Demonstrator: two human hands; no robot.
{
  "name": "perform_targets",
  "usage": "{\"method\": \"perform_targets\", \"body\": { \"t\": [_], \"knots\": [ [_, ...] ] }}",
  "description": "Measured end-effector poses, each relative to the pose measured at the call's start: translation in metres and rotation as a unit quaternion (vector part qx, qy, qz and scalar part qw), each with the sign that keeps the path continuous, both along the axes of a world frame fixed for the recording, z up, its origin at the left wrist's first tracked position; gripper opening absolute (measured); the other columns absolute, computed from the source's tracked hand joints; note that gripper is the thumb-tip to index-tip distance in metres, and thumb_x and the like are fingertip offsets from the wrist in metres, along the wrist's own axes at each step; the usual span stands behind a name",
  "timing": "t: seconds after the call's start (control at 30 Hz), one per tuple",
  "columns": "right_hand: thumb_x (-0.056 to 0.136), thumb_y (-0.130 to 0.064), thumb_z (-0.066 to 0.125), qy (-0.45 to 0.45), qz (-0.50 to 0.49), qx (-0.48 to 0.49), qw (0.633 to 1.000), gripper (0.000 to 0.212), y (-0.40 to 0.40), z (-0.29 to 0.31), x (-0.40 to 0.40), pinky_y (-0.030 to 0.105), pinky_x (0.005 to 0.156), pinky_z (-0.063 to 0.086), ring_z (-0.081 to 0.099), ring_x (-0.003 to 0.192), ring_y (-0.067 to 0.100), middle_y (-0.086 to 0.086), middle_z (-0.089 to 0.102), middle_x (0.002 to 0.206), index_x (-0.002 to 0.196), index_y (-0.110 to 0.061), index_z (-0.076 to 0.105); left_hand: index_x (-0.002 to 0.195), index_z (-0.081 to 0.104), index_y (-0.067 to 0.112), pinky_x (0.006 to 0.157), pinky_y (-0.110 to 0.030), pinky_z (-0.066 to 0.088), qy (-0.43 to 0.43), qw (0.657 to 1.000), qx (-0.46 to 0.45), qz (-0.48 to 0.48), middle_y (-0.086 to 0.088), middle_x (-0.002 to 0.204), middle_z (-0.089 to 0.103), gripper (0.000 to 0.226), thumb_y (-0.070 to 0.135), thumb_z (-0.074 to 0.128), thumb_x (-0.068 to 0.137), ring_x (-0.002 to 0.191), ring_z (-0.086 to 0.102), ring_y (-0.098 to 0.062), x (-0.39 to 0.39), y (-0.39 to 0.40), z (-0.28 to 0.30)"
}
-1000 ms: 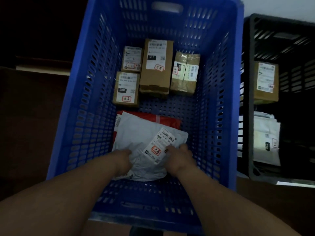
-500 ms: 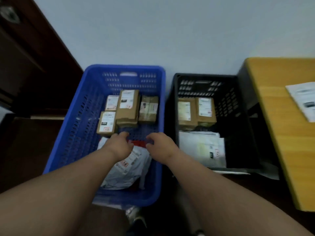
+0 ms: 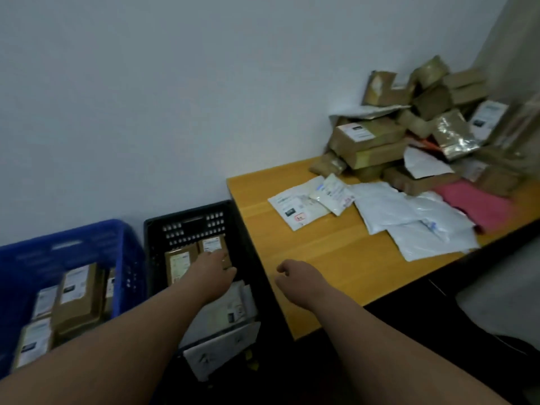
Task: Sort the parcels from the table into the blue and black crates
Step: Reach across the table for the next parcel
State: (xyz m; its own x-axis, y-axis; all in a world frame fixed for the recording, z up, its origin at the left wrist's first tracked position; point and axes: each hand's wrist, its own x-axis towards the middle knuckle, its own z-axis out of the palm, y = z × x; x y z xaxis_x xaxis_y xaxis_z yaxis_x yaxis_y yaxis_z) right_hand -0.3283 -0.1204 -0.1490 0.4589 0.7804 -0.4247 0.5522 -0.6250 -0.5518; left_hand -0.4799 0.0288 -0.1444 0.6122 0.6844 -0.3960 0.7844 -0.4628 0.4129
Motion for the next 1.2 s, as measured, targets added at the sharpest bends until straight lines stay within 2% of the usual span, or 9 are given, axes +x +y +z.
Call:
{"method": "perform_targets", "body": {
  "t": [0.2,0.4,0.53,0.63,0.8,0.9,0.97,1.1,1.2],
  "knots": [
    [0.101,-0.032,0.046,0.029,-0.079,-0.041,0.996,0.043,-0.058,-0.015,0.067,0.027,0.082,0.04,0.052,0.112,0.021,0.006,0.049,0.141,0.141,-0.016,0.047,0.15,0.031,0.016,0.094,-0.035,0.047,0.011,0.998,-0.025,-0.055,-0.013,0.15,0.037,0.061,0.041,0.05,0.097,0.121,0.052,-0.029,0.092,-0.03,-0.014],
    [0.1,-0.032,0.046,0.016,-0.12,-0.07,0.99,0.041,-0.055,-0.035,0.122,0.026,0.088,0.04,0.052,0.12,0.023,0.006,0.052,0.139,0.138,-0.016,0.049,0.15,0.029,0.017,0.101,-0.035,0.04,0.024,0.995,-0.066,-0.064,-0.01,0.155,0.028,0.061,0.042,0.047,0.098,0.133,0.042,-0.03,0.155,-0.009,-0.048],
    [0.101,-0.032,0.047,0.028,-0.131,-0.078,0.988,0.045,-0.026,-0.036,0.164,0.031,0.099,0.042,0.05,0.125,0.024,0.008,0.048,0.143,0.143,-0.015,0.044,0.151,0.028,0.017,0.097,-0.029,0.04,0.047,0.995,-0.083,-0.033,-0.009,0.155,0.028,0.06,0.042,0.045,0.098,0.134,0.04,-0.027,0.186,0.026,-0.06],
    [0.1,-0.031,0.048,0.016,-0.142,-0.06,0.988,0.042,0.0,-0.038,0.189,0.03,0.097,0.043,0.053,0.121,0.023,0.008,0.052,0.139,0.14,-0.016,0.049,0.151,0.027,0.017,0.105,-0.032,0.037,0.057,0.994,-0.086,-0.021,-0.008,0.157,0.024,0.061,0.041,0.045,0.099,0.138,0.035,-0.027,0.207,0.049,-0.062],
    [0.098,-0.027,0.051,-0.004,-0.128,-0.041,0.991,0.041,0.034,-0.047,0.215,0.028,0.096,0.04,0.05,0.124,0.024,0.008,0.048,0.14,0.139,-0.017,0.05,0.149,0.032,0.014,0.103,-0.036,0.038,0.031,0.986,-0.154,0.051,-0.01,0.154,0.032,0.058,0.037,0.049,0.098,0.135,0.039,-0.029,0.239,0.062,-0.064],
    [0.096,-0.024,0.053,-0.025,-0.126,-0.034,0.991,0.042,0.055,-0.055,0.241,0.031,0.1,0.04,0.049,0.122,0.027,0.012,0.046,0.138,0.137,-0.017,0.052,0.146,0.037,0.014,0.094,-0.036,0.04,-0.024,0.959,-0.238,0.15,-0.011,0.148,0.041,0.053,0.033,0.051,0.098,0.129,0.044,-0.03,0.258,0.067,-0.067],
    [0.094,-0.023,0.054,-0.054,-0.12,-0.023,0.991,0.043,0.068,-0.061,0.26,0.033,0.106,0.036,0.046,0.126,0.029,0.014,0.047,0.138,0.136,-0.016,0.054,0.146,0.037,0.013,0.094,-0.037,0.04,-0.04,0.942,-0.27,0.195,-0.01,0.146,0.044,0.052,0.03,0.051,0.099,0.129,0.044,-0.03,0.267,0.069,-0.069],
    [0.092,-0.023,0.057,-0.1,-0.112,-0.004,0.989,0.052,0.088,-0.072,0.296,0.036,0.112,0.027,0.034,0.136,0.032,0.015,0.037,0.148,0.142,-0.014,0.046,0.141,0.044,0.011,0.089,-0.035,0.044,-0.06,0.943,-0.244,0.219,-0.01,0.141,0.051,0.046,0.024,0.053,0.098,0.123,0.051,-0.028,0.281,0.073,-0.074],
    [0.091,-0.031,0.057,-0.124,-0.129,-0.024,0.984,0.062,0.1,-0.077,0.328,0.046,0.11,0.031,0.025,0.139,0.035,0.013,0.023,0.155,0.148,-0.019,0.034,0.144,0.041,0.007,0.088,-0.032,0.048,-0.063,0.951,-0.194,0.231,-0.013,0.142,0.05,0.05,0.021,0.054,0.097,0.121,0.054,-0.03,0.295,0.073,-0.072]
  ]
}}
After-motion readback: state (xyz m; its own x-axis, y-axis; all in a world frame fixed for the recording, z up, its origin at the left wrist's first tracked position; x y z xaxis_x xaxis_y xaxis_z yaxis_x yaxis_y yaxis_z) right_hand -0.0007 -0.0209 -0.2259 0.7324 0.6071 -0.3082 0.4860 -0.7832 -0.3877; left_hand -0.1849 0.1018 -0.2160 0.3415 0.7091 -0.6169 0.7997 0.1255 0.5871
